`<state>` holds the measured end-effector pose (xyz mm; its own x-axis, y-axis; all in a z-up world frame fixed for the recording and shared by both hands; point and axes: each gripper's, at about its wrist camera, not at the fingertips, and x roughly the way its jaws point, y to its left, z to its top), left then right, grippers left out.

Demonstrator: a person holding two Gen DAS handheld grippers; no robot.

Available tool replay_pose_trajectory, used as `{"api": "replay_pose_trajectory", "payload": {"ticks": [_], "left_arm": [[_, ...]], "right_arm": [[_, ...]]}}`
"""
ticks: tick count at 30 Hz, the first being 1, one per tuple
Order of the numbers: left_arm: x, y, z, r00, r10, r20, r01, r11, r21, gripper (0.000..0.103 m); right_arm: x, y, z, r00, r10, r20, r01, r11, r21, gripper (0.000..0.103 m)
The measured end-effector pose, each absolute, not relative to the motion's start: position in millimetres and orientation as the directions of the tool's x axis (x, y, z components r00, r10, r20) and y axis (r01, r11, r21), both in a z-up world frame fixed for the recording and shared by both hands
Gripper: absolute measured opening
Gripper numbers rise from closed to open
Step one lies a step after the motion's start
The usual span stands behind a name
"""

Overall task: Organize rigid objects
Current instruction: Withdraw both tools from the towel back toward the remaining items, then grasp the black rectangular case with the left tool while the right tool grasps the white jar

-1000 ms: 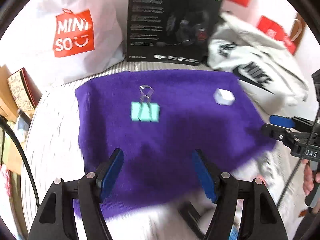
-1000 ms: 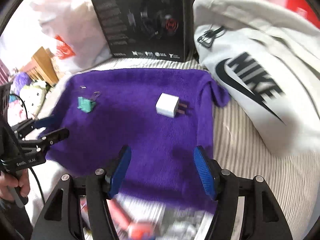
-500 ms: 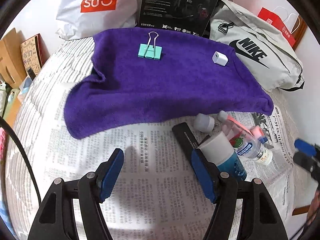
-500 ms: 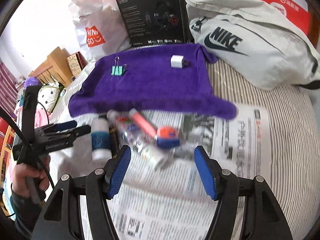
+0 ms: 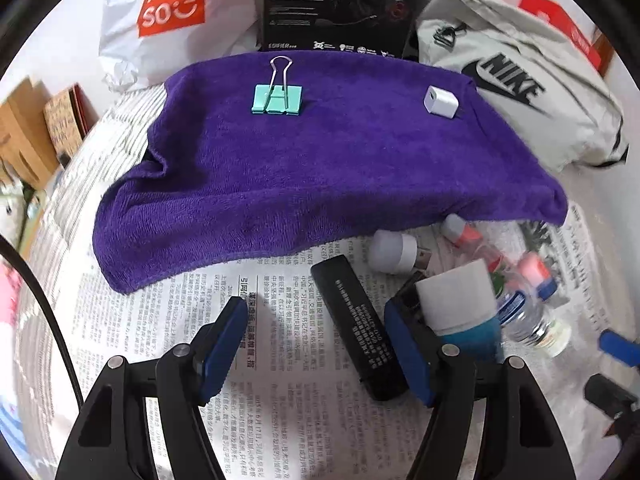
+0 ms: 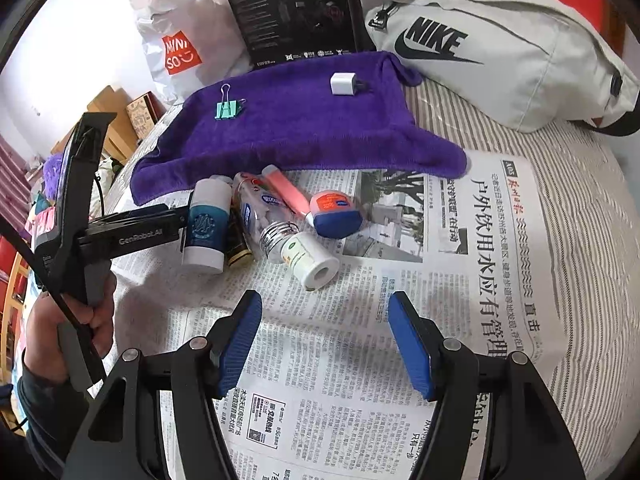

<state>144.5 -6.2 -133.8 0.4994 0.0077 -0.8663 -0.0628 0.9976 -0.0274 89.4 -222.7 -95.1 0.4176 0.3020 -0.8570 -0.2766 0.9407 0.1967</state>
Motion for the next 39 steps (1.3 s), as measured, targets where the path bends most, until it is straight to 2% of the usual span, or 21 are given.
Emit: {"api": "replay_pose_trajectory", "payload": {"ticks": [5,11,13,14,15,16,17,23,31,33,35,39], "left_arm": [[126.1,6.7,-137.8,0.505,0.060,-0.861,-0.061,0.998,0.034,0.072],[122.4,15.3,-137.0,0.526,0.049,-0.849,-0.048,0.998,0.028,0.068],[124.9,8.9,-136.3,0.537,0.043,-0.843,-0.018,0.999,0.040,0.061],[124.9,6.5,-135.9,0.540,0.037,-0.841,-0.007,0.999,0.040,0.054],[124.9,4.0,-135.3,0.546,0.020,-0.838,0.013,0.999,0.033,0.044],[125.4,1.8,-135.1,0.548,0.004,-0.836,0.030,0.999,0.024,0.038],[124.7,-1.6,-134.6,0.551,-0.008,-0.835,0.050,0.998,0.024,0.022],[122.6,-6.5,-133.8,0.562,-0.009,-0.827,0.068,0.997,0.035,0.021],[122.8,-3.6,-133.7,0.562,-0.022,-0.827,0.075,0.997,0.025,0.021],[122.3,-2.7,-133.7,0.562,-0.023,-0.827,0.077,0.997,0.024,0.021],[121.5,-1.2,-133.3,0.561,-0.030,-0.828,0.085,0.996,0.021,0.021],[122.5,2.1,-132.5,0.551,-0.052,-0.833,0.094,0.996,0.000,0.021]], "right_arm": [[87.6,-222.3,-97.6,0.413,0.296,-0.861,-0.282,0.941,0.188,0.065],[88.8,-227.7,-98.4,0.419,0.291,-0.860,-0.264,0.945,0.192,0.065],[89.9,-227.2,-99.5,0.415,0.293,-0.861,-0.263,0.945,0.194,0.065],[90.2,-226.7,-100.3,0.412,0.294,-0.862,-0.266,0.944,0.194,0.065],[90.0,-225.8,-101.3,0.410,0.293,-0.863,-0.269,0.944,0.193,0.065],[90.0,-225.2,-102.3,0.410,0.293,-0.864,-0.272,0.943,0.191,0.065],[90.4,-224.9,-103.1,0.411,0.292,-0.864,-0.272,0.943,0.190,0.065],[101.3,-219.7,-106.8,0.430,0.295,-0.853,-0.289,0.940,0.180,0.065],[122.2,-185.8,-124.0,0.408,0.264,-0.874,-0.430,0.900,0.071,0.064],[126.7,-178.0,-132.1,0.406,0.218,-0.887,-0.451,0.893,0.013,0.052],[125.0,-174.2,-132.9,0.420,0.216,-0.881,-0.475,0.880,-0.011,0.035],[122.4,-178.9,-128.2,0.422,0.233,-0.876,-0.475,0.880,0.005,0.035]]}}
